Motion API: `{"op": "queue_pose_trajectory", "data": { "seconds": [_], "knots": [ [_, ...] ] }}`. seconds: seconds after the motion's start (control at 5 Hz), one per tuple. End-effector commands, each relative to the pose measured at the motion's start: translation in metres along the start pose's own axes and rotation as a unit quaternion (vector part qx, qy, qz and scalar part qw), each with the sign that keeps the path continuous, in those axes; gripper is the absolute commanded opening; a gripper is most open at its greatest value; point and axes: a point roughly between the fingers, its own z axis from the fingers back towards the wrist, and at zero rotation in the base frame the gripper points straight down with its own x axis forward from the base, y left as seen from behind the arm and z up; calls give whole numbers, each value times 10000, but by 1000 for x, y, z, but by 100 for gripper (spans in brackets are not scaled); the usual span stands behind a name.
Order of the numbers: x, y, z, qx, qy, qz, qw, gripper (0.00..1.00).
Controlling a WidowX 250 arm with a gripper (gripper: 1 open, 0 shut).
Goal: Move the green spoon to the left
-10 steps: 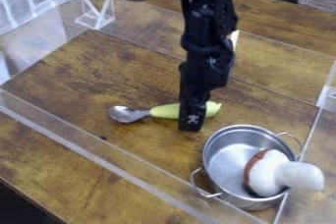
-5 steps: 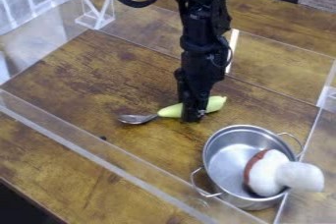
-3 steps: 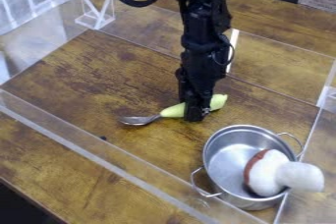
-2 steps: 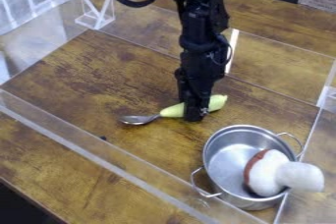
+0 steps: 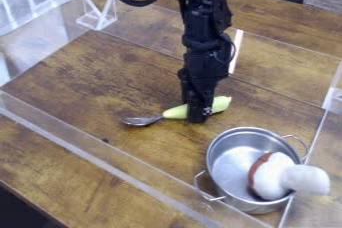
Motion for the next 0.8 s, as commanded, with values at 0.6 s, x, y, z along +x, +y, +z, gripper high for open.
{"op": "queue_pose_trajectory", "data": {
  "seconds": [0.6],
  "knots": [
    [-18, 27, 95, 712, -240, 933, 9928, 0]
  ]
}}
